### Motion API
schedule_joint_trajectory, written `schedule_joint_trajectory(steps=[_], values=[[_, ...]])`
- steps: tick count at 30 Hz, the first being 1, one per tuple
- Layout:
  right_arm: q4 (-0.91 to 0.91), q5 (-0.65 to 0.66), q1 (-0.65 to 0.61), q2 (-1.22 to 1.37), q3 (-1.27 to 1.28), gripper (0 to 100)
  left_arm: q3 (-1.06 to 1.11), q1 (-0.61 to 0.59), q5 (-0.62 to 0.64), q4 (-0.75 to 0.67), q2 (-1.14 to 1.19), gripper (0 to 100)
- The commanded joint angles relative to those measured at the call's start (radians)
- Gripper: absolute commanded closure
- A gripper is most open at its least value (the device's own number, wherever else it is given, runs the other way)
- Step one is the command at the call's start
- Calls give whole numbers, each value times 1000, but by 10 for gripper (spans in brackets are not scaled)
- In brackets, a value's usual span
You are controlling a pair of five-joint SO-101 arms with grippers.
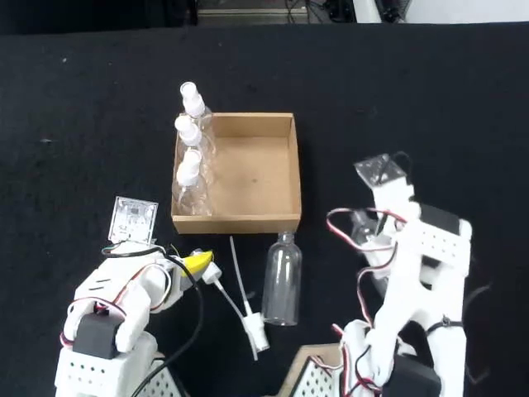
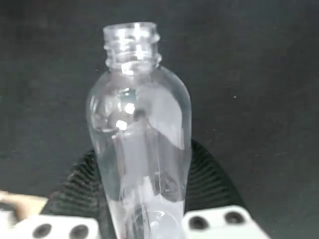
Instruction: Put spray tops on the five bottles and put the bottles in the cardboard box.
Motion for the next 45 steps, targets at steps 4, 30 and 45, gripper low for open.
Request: schedule_joint_trajectory(steps=[4,30,45], values=[[-12,87,244,7,13,863,-15,-1,-5,0,-5,675],[370,141,215,8,-367,642,-8,-1,-5,-3,-5,675],[166,110,178,311,-367,642,-8,-1,-5,-5,-5,675]])
